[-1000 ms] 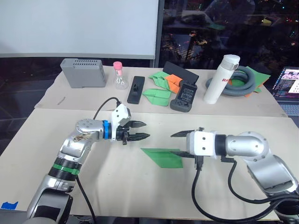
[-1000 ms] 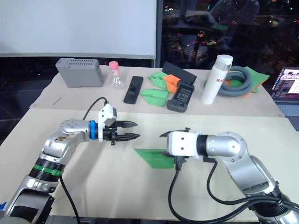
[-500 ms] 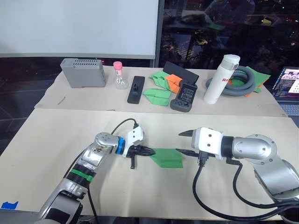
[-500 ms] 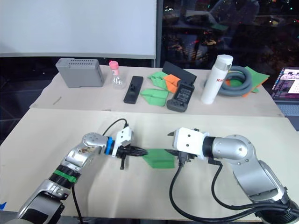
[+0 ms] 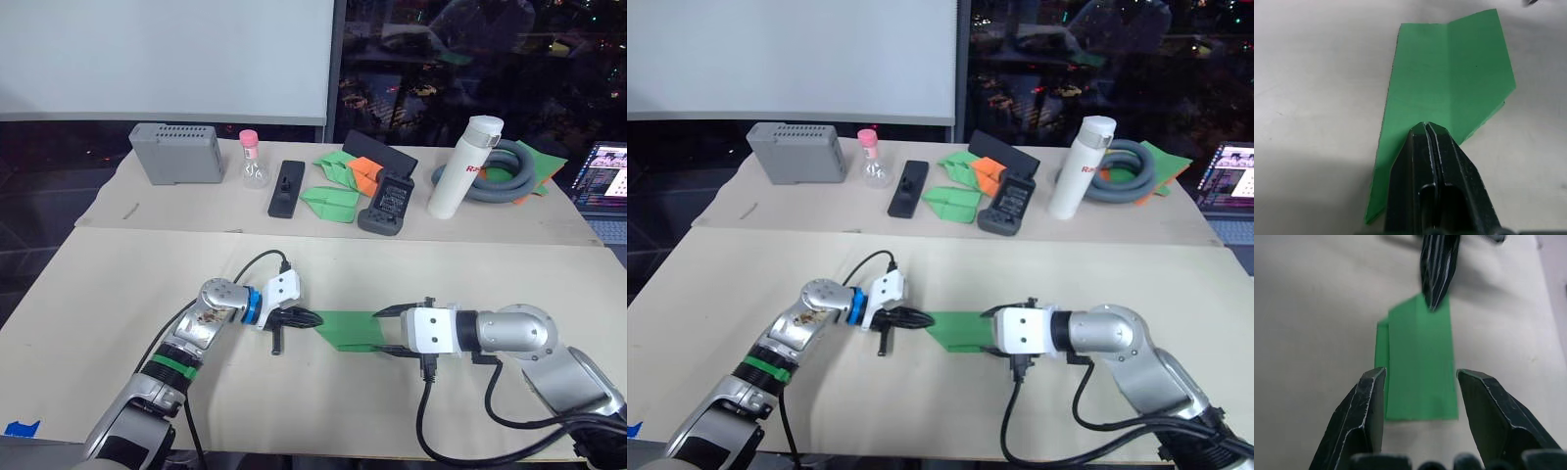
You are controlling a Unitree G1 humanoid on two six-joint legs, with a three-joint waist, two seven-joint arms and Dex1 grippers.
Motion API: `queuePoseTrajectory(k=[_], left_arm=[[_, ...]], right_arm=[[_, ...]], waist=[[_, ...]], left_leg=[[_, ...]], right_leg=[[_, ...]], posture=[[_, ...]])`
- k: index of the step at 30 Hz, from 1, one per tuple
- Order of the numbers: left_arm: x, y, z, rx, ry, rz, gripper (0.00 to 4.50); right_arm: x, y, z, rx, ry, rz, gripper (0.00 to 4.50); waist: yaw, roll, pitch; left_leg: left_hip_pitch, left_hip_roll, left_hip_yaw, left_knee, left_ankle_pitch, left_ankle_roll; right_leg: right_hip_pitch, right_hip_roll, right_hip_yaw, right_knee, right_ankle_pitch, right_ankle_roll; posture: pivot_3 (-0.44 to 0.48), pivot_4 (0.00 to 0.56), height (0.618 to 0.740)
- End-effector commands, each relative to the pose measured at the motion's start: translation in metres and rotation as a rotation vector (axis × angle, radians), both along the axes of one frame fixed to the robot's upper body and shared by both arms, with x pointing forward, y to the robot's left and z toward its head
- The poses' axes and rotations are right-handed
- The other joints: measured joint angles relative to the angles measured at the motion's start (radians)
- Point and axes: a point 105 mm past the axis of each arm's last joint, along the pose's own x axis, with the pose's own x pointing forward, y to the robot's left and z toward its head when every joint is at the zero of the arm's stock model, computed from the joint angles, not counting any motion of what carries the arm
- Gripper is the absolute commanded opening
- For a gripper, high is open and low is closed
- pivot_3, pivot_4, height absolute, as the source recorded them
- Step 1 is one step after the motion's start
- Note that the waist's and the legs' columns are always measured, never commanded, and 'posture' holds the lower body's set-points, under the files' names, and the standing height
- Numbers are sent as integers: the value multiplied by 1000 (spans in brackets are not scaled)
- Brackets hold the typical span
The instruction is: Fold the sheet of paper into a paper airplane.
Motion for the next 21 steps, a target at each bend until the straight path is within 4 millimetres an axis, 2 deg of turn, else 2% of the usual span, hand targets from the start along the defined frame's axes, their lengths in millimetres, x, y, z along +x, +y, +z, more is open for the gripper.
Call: queuePoseTrajectory(k=[1, 8, 11, 14, 15, 16, 21], left_arm=[[-2, 3, -9, 33, 4, 8, 20], [0, 6, -17, 76, -41, -3, 20], [6, 7, -16, 85, -71, 5, 0], [10, 8, -15, 87, -93, 3, 0], [11, 8, -14, 89, -104, 1, 0], [11, 8, -14, 91, -114, -1, 0], [12, 6, -13, 82, -149, -28, 0]], right_arm=[[1, 1, 1, -6, -48, 32, 2612], [8, 0, -9, -7, -66, 33, 2612], [10, 2, -11, 7, -59, 38, 1799], [9, 3, -14, 23, -13, 40, 809], [10, 3, -13, 43, 8, 30, 268], [12, 2, -12, 63, 35, 13, 47], [6, 2, -10, 195, 310, -64, 47]], waist=[[0, 0, 0], [0, 0, 0], [1, 0, 0], [0, 0, 0], [0, 0, 0], [0, 0, 0], [1, 0, 0]], left_leg=[[0, 0, 0, 0, 0, 0], [1, 0, 0, 0, 0, 0], [2, 0, 0, 0, 0, 0], [2, 0, 0, 0, 0, 0], [2, 0, 0, 0, 0, 0], [2, 0, 0, 0, 0, 0], [3, 0, 0, 0, 0, 0]], right_leg=[[0, 0, 0, 0, 0, 0], [1, 0, 0, 0, 0, 0], [2, 0, 0, 0, 0, 0], [2, 0, 0, 0, 0, 0], [2, 0, 0, 0, 0, 0], [2, 0, 0, 0, 0, 0], [2, 0, 0, 0, 0, 0]], posture=[[0, 150, 740], [0, 150, 740], [0, 150, 740], [0, 150, 740], [0, 150, 740], [0, 150, 740], [0, 150, 740]])
